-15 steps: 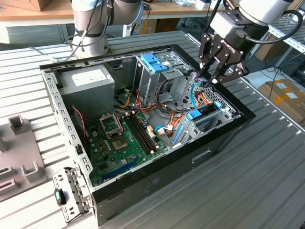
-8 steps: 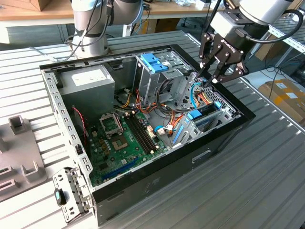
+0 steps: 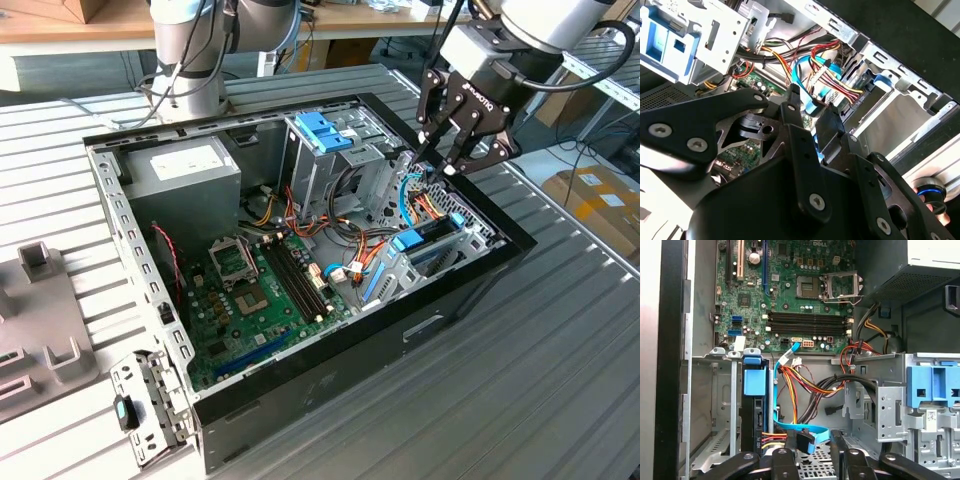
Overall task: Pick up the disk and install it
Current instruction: 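Insert the second disk wire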
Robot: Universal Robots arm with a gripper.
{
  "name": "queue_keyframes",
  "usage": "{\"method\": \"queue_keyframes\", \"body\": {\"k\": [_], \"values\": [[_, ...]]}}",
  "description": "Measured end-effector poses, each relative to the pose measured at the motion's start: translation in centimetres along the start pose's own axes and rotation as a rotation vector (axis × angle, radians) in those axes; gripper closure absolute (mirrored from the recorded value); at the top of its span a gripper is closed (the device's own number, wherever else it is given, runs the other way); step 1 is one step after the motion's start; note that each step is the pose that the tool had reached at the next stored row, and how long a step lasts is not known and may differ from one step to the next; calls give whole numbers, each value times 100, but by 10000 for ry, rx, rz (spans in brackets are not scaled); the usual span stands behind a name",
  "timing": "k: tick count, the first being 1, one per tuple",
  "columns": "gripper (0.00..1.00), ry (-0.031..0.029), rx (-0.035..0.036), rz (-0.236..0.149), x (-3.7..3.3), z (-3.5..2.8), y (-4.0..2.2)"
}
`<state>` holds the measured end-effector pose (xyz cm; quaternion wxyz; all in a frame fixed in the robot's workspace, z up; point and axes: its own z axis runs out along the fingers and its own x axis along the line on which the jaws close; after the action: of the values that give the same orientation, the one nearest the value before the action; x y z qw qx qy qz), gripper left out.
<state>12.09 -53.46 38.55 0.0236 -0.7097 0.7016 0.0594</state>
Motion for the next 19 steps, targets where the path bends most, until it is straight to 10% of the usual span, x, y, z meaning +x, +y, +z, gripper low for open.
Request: {"method": "queue_keyframes", "body": {"k": [2, 3, 4, 10, 19], "values": [[60, 252, -6, -12, -8, 2, 0], [60, 444, -10, -21, -11, 3, 0], [60, 760, -17, -34, -16, 4, 0], [60, 1864, -52, -85, -47, 10, -1], [60, 1911, -59, -96, -39, 83, -4]]}}
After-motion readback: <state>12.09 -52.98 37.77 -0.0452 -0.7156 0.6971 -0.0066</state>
